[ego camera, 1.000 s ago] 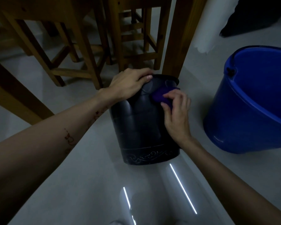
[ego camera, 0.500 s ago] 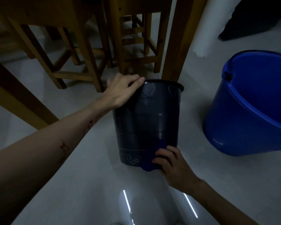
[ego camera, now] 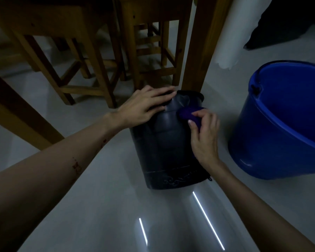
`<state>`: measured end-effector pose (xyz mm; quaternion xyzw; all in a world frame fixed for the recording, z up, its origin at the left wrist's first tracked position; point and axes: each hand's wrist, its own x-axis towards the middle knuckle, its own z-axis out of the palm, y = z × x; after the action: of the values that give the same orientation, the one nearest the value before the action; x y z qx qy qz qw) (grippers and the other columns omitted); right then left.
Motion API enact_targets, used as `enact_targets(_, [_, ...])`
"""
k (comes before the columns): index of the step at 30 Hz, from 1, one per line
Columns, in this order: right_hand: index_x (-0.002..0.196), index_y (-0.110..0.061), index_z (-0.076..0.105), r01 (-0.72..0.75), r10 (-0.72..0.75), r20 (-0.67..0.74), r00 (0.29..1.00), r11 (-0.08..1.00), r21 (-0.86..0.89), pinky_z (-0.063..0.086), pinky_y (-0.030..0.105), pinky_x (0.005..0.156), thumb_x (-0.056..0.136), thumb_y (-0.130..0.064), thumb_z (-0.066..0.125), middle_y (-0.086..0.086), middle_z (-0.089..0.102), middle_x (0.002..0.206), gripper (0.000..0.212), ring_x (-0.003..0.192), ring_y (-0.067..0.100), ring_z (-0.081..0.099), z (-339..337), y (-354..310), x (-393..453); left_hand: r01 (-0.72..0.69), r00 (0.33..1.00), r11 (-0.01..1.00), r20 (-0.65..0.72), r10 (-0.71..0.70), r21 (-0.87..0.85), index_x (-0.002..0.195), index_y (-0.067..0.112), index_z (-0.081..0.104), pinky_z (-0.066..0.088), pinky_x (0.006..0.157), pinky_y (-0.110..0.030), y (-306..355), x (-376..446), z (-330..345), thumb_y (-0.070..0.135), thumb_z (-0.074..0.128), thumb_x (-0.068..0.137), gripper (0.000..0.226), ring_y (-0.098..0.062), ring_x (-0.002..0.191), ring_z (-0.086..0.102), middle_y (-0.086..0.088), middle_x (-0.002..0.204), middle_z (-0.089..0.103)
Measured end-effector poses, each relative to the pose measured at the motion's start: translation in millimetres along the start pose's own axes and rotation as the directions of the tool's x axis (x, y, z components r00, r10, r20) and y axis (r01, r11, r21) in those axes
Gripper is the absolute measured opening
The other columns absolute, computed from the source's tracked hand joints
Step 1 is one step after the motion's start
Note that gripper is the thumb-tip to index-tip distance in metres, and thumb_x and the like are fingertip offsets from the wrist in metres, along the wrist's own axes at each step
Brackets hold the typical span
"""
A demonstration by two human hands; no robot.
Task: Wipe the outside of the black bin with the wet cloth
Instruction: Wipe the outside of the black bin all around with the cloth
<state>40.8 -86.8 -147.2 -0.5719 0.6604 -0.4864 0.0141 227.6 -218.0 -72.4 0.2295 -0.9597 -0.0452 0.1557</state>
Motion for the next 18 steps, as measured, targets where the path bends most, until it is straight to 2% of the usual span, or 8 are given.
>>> enact_targets(1, [0.115,-0.015,0.049,0.065,-0.065,0.017,0.998,0.998,-0.020,0.034,0.028,0.093,0.096,-0.024,0.051,0.010,0.045,0.122,0.021,0.110,0.015,0.036,0.9,-2.9,-4.6,0.011,1.000,0.999,0.021,-0.012,0.049,0.150,0.031,0.026,0.043,0.087,-0.033,-2.0,-1.5,1.2,0.031,0.036,0.100,0.051,-0.016,0.103,0.043,0.006,0.157,0.026])
enact_targets(3, [0.112,-0.012,0.053,0.228,-0.223,0.069,0.972,0.971,-0.073,0.031,0.024,0.094,0.094,-0.023,0.054,0.012,0.050,0.120,0.020,0.108,0.020,0.041,2.1,-9.8,-16.9,0.032,0.999,0.996,0.035,-0.035,0.085,0.150,0.033,0.023,0.046,0.082,-0.044,-3.6,-3.8,3.6,0.030,0.032,0.099,0.051,-0.022,0.101,0.045,0.003,0.157,0.025])
enact_targets(6, [0.109,-0.009,0.056,0.490,-0.462,0.201,0.864,0.864,-0.115,0.038,0.034,0.093,0.092,-0.019,0.058,0.012,0.056,0.117,0.020,0.099,0.035,0.053,4.5,-10.3,-44.6,0.057,0.997,0.997,0.056,-0.060,0.057,0.150,0.034,0.023,0.044,0.088,-0.046,-0.5,-4.3,3.3,0.025,0.035,0.100,0.052,-0.024,0.106,0.042,0.000,0.155,0.026])
enact_targets(8, [0.111,-0.012,0.053,0.568,-0.527,0.269,0.806,0.817,-0.101,0.045,0.041,0.087,0.091,-0.017,0.060,0.006,0.052,0.121,0.021,0.096,0.038,0.057,1.8,-3.3,-64.2,0.076,0.995,0.997,0.070,-0.077,0.017,0.149,0.037,0.024,0.042,0.093,-0.046,1.6,-2.6,1.5,0.026,0.036,0.101,0.051,-0.022,0.110,0.041,-0.002,0.150,0.030])
enact_targets(10, [0.111,-0.013,0.053,0.597,-0.550,0.292,0.782,0.796,-0.097,0.047,0.041,0.084,0.090,-0.016,0.062,0.003,0.049,0.122,0.023,0.097,0.036,0.059,-4.2,5.6,-82.8,0.092,0.993,0.996,0.077,-0.090,-0.021,0.148,0.040,0.025,0.040,0.094,-0.043,4.8,0.8,-0.1,0.030,0.036,0.101,0.050,-0.021,0.109,0.040,-0.006,0.138,0.039])
enact_targets(14, [0.111,-0.015,0.053,0.606,-0.554,0.335,0.762,0.793,-0.067,0.040,0.031,0.093,0.086,-0.015,0.061,0.003,0.048,0.122,0.027,0.106,0.027,0.048,-22.4,17.0,-108.0,0.091,0.993,0.992,0.085,-0.083,-0.092,0.147,0.041,0.029,0.034,0.091,-0.033,10.6,5.8,-2.2,0.030,0.038,0.101,0.048,-0.012,0.103,0.036,-0.002,0.123,0.042])
enact_targets(16, [0.112,-0.015,0.051,0.530,-0.499,0.271,0.823,0.847,-0.050,0.036,0.027,0.099,0.088,-0.017,0.057,0.004,0.047,0.121,0.025,0.107,0.026,0.046,-32.9,18.5,-105.0,0.077,0.994,0.991,0.087,-0.068,-0.109,0.146,0.039,0.031,0.032,0.090,-0.030,10.3,9.3,-6.9,0.030,0.040,0.101,0.048,-0.007,0.102,0.034,0.002,0.120,0.042])
enact_targets(18, [0.114,-0.014,0.050,0.366,-0.358,0.135,0.924,0.930,-0.041,0.031,0.027,0.102,0.093,-0.021,0.052,0.005,0.045,0.119,0.022,0.111,0.019,0.044,-38.7,18.3,-86.8,0.068,0.991,0.994,0.119,-0.058,-0.086,0.146,0.038,0.033,0.028,0.090,-0.026,11.6,18.1,-13.8,0.029,0.042,0.100,0.047,-0.004,0.103,0.033,0.003,0.121,0.042])
